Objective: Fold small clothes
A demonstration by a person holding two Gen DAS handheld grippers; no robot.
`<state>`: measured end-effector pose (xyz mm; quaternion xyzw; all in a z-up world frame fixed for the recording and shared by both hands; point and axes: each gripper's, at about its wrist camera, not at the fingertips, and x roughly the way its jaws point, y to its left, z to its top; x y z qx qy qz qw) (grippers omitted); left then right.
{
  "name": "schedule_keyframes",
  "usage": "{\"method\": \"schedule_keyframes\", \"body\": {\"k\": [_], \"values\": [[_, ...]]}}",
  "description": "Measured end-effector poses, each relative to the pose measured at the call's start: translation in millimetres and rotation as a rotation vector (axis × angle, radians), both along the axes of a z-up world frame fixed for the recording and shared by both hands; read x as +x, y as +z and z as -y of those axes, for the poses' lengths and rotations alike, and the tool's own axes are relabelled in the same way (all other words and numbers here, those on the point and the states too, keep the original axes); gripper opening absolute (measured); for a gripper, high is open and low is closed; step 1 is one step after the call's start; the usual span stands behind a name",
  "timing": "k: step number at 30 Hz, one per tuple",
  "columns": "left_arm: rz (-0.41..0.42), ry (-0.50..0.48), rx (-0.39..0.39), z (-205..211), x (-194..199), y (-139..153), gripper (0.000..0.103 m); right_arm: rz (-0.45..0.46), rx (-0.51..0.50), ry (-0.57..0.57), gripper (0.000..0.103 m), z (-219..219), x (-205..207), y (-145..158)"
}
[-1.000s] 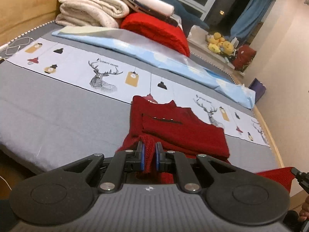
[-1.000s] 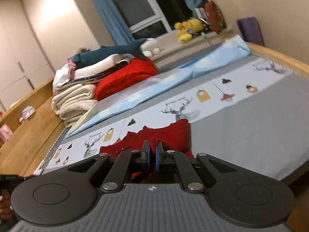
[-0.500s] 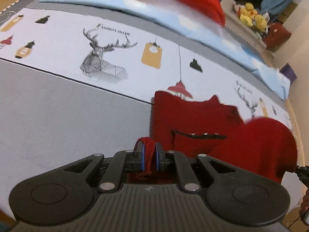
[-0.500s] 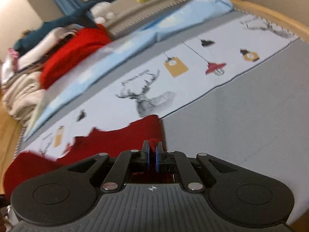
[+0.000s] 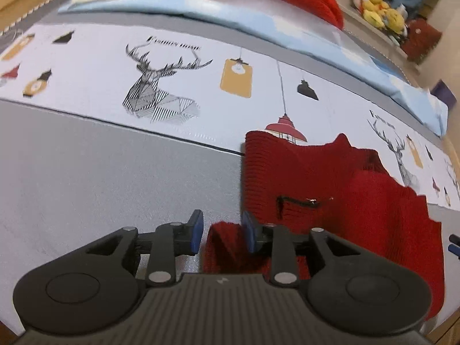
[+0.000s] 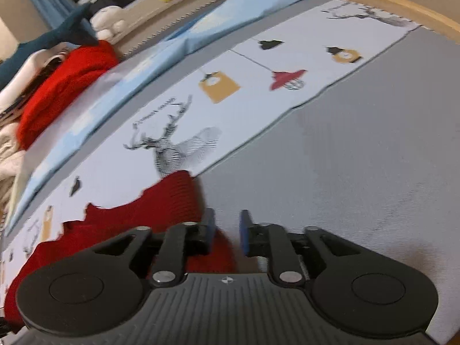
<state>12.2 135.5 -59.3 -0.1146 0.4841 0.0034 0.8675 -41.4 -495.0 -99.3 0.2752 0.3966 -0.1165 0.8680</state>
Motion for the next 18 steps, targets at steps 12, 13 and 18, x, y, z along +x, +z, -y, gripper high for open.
{"method": "schedule_keyframes", "body": {"k": [12,13,18], "values": [[-0.013,0.017,-0.023,-5,-4,-4,0.056,-0.025,0.072,0.108,0.058,-10,-10,-18],[-0.026,0.014,-0.037,-7,-3,-7,0.057,-0.031,0.078,0.126,0.058,-13,-9,-20],[-0.102,0.008,-0.081,-7,4,-34,0.062,-0.075,0.078,0.171,0.064,-24,-4,-34]]}}
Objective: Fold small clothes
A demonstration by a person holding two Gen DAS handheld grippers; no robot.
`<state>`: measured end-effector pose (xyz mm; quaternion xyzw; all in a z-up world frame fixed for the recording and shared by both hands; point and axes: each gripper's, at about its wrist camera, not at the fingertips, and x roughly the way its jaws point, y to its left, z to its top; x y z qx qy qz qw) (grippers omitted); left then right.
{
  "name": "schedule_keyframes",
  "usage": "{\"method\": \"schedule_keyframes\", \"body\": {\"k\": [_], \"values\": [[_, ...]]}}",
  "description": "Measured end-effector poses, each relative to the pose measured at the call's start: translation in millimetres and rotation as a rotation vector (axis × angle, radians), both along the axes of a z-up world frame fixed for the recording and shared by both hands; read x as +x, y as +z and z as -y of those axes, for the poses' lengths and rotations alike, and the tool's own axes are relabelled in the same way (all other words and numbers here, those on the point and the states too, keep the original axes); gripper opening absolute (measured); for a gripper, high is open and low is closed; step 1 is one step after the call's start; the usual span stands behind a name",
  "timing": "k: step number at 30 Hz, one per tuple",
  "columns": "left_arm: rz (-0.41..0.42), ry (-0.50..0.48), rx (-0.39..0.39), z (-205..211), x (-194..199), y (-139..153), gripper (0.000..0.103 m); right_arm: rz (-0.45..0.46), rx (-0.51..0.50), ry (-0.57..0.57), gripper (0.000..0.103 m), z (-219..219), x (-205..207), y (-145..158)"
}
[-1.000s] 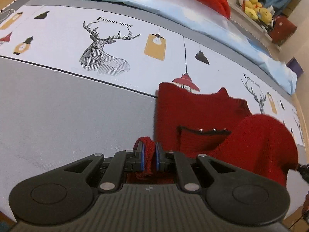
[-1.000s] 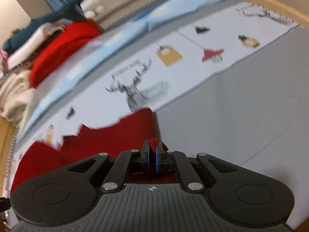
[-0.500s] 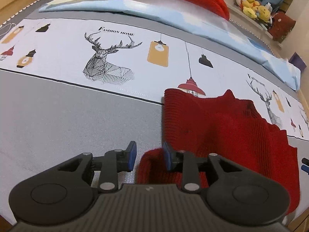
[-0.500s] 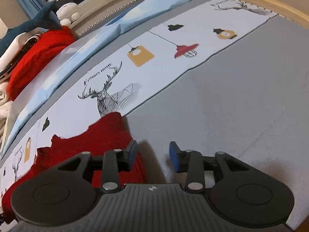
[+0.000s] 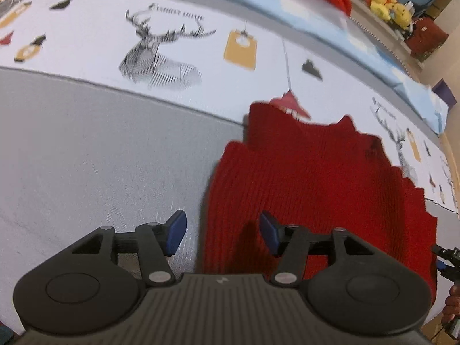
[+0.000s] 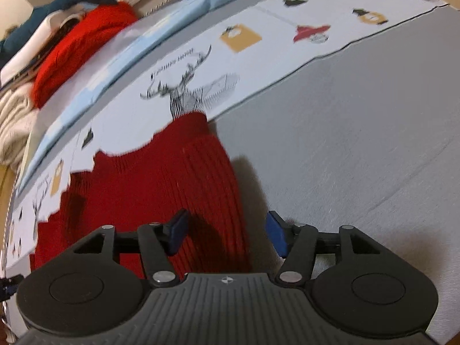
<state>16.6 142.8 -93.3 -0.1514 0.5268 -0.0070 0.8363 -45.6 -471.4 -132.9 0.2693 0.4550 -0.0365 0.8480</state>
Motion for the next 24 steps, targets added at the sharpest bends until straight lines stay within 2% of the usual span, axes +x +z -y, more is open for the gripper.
{"method": "schedule_keyframes", "body": {"k": [2,4,5,6,7,8,9,10,12,14,17,19,22,24], "values": [[0.001,0.002,-0.014,-1,0,-10,0.062,0.000,0.014,-0.010,0.066,1,1,-4],[-0.014,0.008,-0.067,-3,1,-20,0.058,-0.002,0.027,-0.021,0.065,3,0,-7],[-0.007,0.010,-0.108,-4,1,-23,0.049,-0.001,0.035,-0.022,0.062,3,1,-8],[0.003,0.006,-0.132,-5,1,-24,0.035,0.009,0.053,-0.013,0.047,2,2,-7],[0.018,-0.001,-0.135,-3,1,-23,0.024,0.025,0.073,0.005,0.038,0,3,-6],[0.039,-0.013,-0.111,-2,1,-20,0.012,0.039,0.076,0.023,0.025,-3,3,-3],[0.060,-0.023,-0.082,1,0,-15,0.011,0.057,0.048,0.039,0.015,-7,3,2],[0.086,-0.030,-0.058,2,0,-9,0.010,0.080,0.007,0.050,0.011,-10,2,8],[0.169,-0.014,-0.035,-2,-3,10,0.010,0.165,-0.028,0.020,0.010,-9,-2,25],[0.267,0.020,-0.061,-10,-7,30,0.010,0.302,-0.033,-0.038,0.010,-5,-10,49],[0.395,0.031,0.027,-7,-10,49,0.010,0.451,-0.106,-0.047,0.010,-15,-14,75],[0.441,0.047,0.050,-4,-5,54,0.010,0.507,-0.148,-0.059,0.010,-21,-9,82],[0.442,0.050,0.078,1,8,48,0.010,0.522,-0.164,-0.062,0.010,-24,7,84],[0.353,0.035,0.091,6,23,30,0.016,0.461,-0.202,-0.058,0.010,-28,25,74]]}}
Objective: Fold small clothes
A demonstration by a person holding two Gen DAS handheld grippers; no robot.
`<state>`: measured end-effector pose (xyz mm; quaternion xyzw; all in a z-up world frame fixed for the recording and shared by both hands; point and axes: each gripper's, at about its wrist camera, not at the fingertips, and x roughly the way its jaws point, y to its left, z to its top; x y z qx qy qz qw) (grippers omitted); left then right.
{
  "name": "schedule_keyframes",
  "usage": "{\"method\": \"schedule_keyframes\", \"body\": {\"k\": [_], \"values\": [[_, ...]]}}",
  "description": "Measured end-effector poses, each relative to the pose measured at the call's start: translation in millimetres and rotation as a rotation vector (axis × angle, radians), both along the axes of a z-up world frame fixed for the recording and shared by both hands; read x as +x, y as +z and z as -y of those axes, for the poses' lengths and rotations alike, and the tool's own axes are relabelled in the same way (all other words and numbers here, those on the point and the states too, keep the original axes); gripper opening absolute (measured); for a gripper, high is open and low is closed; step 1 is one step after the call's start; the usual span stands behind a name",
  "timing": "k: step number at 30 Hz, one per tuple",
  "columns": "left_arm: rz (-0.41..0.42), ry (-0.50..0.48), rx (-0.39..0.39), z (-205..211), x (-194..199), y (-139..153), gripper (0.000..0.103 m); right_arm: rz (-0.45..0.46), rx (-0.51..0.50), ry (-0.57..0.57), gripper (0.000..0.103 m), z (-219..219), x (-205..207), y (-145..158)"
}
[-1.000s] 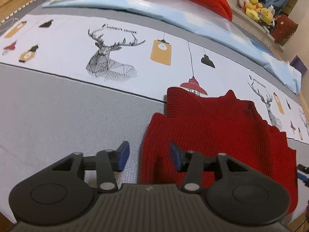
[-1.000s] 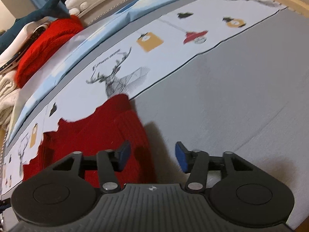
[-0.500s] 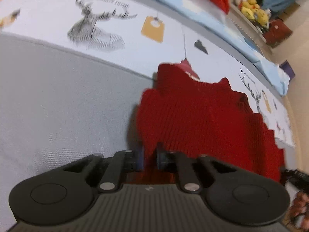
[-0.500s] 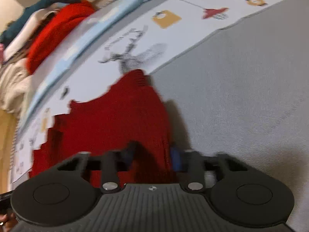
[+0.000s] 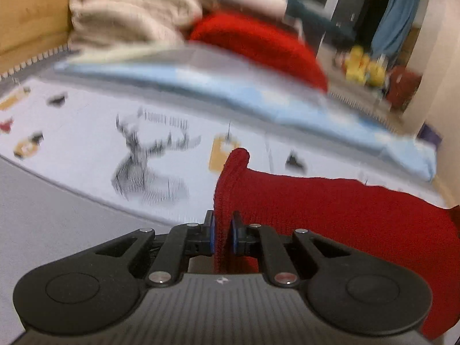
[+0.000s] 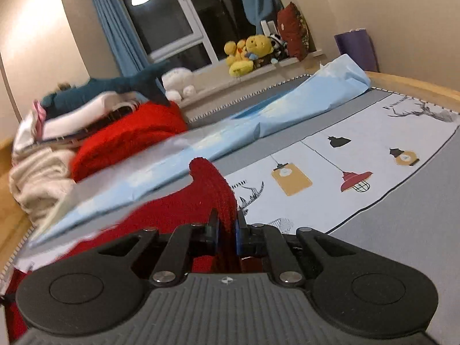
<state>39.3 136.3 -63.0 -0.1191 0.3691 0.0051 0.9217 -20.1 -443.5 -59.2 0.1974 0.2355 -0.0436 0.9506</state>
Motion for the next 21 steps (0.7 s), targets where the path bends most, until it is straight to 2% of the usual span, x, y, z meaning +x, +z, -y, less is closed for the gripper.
{"method": "schedule_keyframes", "body": {"k": [2,3,4,5,6,8,9,11,14,17,19,20,21], "values": [[-0.163,-0.002,0.012,3,12,-23,0.016,-0.148,0.001,-0.013,0.015,-2,22,-25],[-0.217,-0.008,0.007,1,14,-29,0.016,-0.253,0.008,-0.026,0.018,-2,35,-40],[-0.251,-0.015,-0.006,1,14,-32,0.017,-0.344,0.001,-0.044,0.018,-2,40,-52],[-0.267,-0.031,-0.031,-1,13,-32,0.023,-0.403,0.006,-0.054,0.021,0,40,-59],[-0.276,-0.058,-0.063,-4,10,-31,0.035,-0.426,0.036,-0.053,0.026,3,38,-63],[-0.315,-0.115,-0.104,-7,4,-29,0.047,-0.431,0.097,-0.027,0.036,9,30,-62],[-0.334,-0.132,-0.112,-8,0,-30,0.047,-0.433,0.101,-0.015,0.044,10,25,-60],[-0.376,-0.153,-0.120,-12,-8,-35,0.047,-0.457,0.098,-0.002,0.049,16,13,-61],[-0.441,-0.152,-0.118,-17,-20,-48,0.045,-0.507,0.175,0.031,0.049,24,-9,-66],[-0.461,-0.168,-0.170,-22,-35,-53,0.044,-0.524,0.208,0.043,0.049,27,-29,-67],[-0.468,-0.184,-0.186,-20,-42,-53,0.037,-0.540,0.210,0.060,0.049,27,-39,-66],[-0.462,-0.197,-0.186,-20,-45,-52,0.022,-0.543,0.213,0.070,0.049,27,-43,-65],[-0.443,-0.210,-0.169,-18,-49,-47,0.015,-0.539,0.218,0.080,0.042,26,-47,-63]]}}
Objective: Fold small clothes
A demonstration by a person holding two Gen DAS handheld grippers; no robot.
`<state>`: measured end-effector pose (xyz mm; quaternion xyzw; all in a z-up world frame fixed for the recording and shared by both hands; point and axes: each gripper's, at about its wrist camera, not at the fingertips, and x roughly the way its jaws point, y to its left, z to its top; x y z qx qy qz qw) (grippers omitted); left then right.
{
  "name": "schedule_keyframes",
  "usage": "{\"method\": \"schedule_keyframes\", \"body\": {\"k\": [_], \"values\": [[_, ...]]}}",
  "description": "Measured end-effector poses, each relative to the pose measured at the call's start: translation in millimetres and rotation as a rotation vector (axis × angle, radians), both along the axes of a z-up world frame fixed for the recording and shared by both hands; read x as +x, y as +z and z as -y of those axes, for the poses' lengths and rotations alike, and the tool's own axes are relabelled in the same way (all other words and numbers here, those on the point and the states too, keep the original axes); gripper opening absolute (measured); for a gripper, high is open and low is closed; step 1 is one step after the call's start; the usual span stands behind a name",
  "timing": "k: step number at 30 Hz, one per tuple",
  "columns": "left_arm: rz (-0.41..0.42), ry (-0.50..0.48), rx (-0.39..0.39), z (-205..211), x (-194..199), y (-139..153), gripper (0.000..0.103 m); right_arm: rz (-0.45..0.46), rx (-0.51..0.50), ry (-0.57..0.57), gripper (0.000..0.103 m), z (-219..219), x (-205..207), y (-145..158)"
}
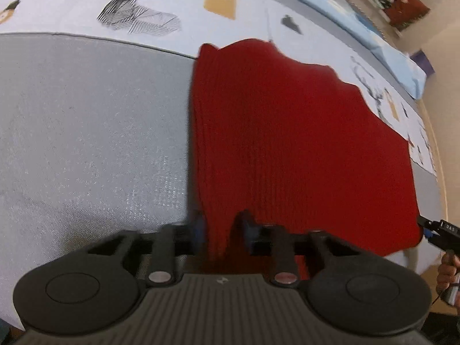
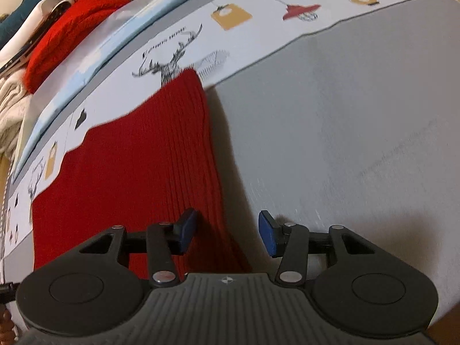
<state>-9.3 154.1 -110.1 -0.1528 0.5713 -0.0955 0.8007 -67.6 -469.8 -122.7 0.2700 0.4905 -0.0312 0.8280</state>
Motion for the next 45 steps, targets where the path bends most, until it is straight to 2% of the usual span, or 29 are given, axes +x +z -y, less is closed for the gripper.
{"method": "schedule_keyframes", "body": {"k": [1,2,4,6,7,9,11,13,14,15,17,19,21,22,23,24,25,27,30,32,36,38,41,44,45], "values": [[0.034,-0.017,0.019,2,-3,7,0.014,0.011,0.017,0.015,0.032,-1,-4,2],[0.068,-0.023,0.029,3,-6,15,0.013,0.026,0.042,0.033,0.013,-2,-6,3],[0.125,0.002,0.006,-2,-16,33,0.012,0.084,0.011,0.018,0.011,-4,-15,17],[0.145,0.018,-0.004,-5,-23,42,0.012,0.159,0.039,-0.038,0.011,1,-25,32],[0.118,0.018,0.022,-3,-23,38,0.013,0.168,0.025,-0.043,0.011,2,-27,35],[0.024,0.000,0.075,3,-22,21,0.015,0.105,-0.042,-0.015,0.011,-3,-22,26],[0.006,-0.042,0.153,14,-22,15,0.019,-0.002,-0.045,0.008,0.012,-8,-14,6],[0.084,-0.062,0.211,21,-25,30,0.020,-0.047,-0.082,0.013,0.016,-10,-17,2],[0.142,-0.065,0.235,25,-29,40,0.020,-0.028,-0.118,0.003,0.027,-12,-19,10],[0.192,-0.071,0.241,27,-32,48,0.020,0.008,-0.153,0.001,0.031,-14,-22,19],[0.223,-0.098,0.203,31,-36,55,0.020,0.109,-0.231,0.023,0.031,-22,-29,40],[0.187,-0.145,0.187,38,-34,45,0.021,0.135,-0.235,0.058,0.032,-29,-32,41],[0.090,-0.210,0.250,49,-32,23,0.023,0.053,-0.193,0.113,0.033,-34,-24,21],[0.062,-0.232,0.285,55,-33,16,0.023,-0.011,-0.205,0.136,0.033,-36,-18,8],[0.072,-0.238,0.309,58,-35,15,0.023,-0.078,-0.230,0.154,0.035,-38,-14,-4],[0.089,-0.229,0.321,61,-36,20,0.024,-0.102,-0.235,0.149,0.042,-38,-11,-9],[0.107,-0.212,0.324,62,-39,26,0.025,-0.096,-0.235,0.121,0.044,-36,-11,-6],[0.176,-0.179,0.347,68,-41,45,0.033,-0.021,-0.249,0.064,0.043,-35,-16,14],[0.276,-0.126,0.395,71,-50,76,0.040,0.139,-0.290,0.041,0.043,-47,-37,50],[0.323,-0.102,0.387,71,-60,96,0.042,0.216,-0.313,0.044,0.043,-57,-55,65],[0.378,-0.068,0.371,68,-84,122,0.044,0.311,-0.327,0.057,0.044,-83,-86,80],[0.400,-0.056,0.349,64,-90,131,0.046,0.325,-0.345,0.078,0.044,-98,-97,81],[0.439,-0.057,0.359,58,-99,138,0.053,0.346,-0.363,0.121,0.044,-123,-107,79],[0.469,-0.022,0.365,39,-104,124,0.053,0.339,-0.396,0.185,0.044,-149,-102,76],[0.425,-0.019,0.384,32,-103,116,0.052,0.337,-0.407,0.203,0.043,-159,-98,74]]}}
